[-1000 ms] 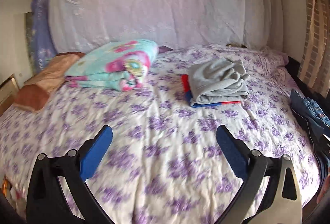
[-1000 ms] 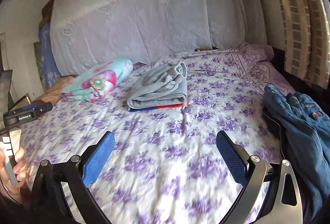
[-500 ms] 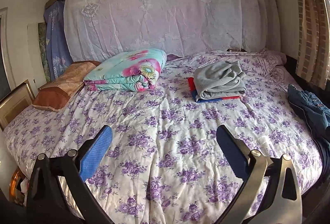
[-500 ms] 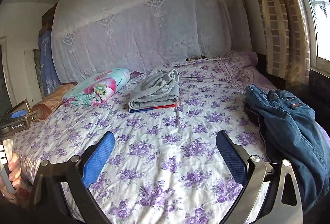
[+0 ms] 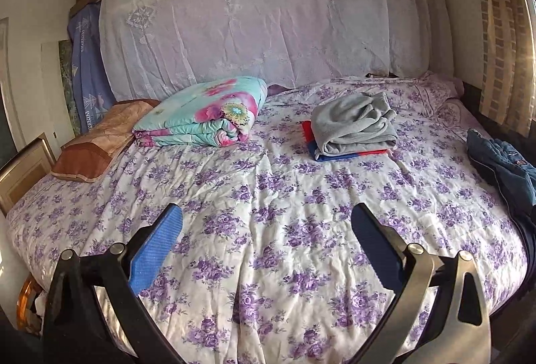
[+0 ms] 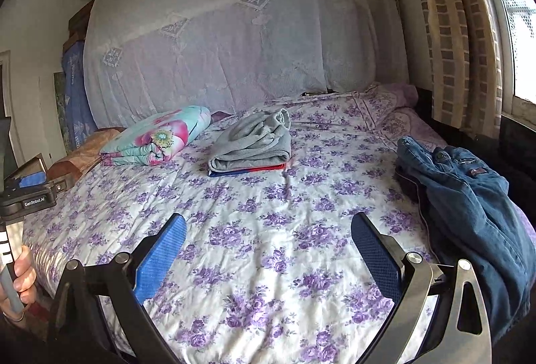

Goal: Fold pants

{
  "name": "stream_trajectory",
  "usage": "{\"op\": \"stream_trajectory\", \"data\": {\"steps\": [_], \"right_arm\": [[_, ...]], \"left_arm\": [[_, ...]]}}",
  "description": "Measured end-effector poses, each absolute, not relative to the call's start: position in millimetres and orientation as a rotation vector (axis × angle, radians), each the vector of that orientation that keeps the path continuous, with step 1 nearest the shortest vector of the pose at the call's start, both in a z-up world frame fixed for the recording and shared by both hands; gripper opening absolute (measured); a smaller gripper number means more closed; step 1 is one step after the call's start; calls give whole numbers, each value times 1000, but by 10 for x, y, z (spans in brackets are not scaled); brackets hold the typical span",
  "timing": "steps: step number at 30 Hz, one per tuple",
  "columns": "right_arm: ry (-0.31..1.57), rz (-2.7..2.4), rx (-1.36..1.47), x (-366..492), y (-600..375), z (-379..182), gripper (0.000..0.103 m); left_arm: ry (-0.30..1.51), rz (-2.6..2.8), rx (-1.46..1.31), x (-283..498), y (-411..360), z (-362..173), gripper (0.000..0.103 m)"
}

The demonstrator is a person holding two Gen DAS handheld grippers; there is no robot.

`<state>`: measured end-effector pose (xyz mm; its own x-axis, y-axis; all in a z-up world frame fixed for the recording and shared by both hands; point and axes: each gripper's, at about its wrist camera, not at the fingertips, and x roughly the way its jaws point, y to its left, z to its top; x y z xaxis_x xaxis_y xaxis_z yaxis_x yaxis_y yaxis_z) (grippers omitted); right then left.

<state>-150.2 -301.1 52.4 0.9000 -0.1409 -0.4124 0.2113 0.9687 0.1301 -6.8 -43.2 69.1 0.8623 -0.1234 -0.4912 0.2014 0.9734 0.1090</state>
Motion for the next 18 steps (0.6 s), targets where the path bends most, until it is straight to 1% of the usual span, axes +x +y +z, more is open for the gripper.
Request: {"op": "stream_trajectory", "data": {"steps": [8, 18], "right_arm": [[423, -180, 193, -1486, -3041, 488, 99], [432, -175, 209, -1462, -3063, 448, 99]], "left_arm": [[453, -214, 188, -149, -535, 693, 98], [506, -152, 174, 8, -492, 631, 99]]}}
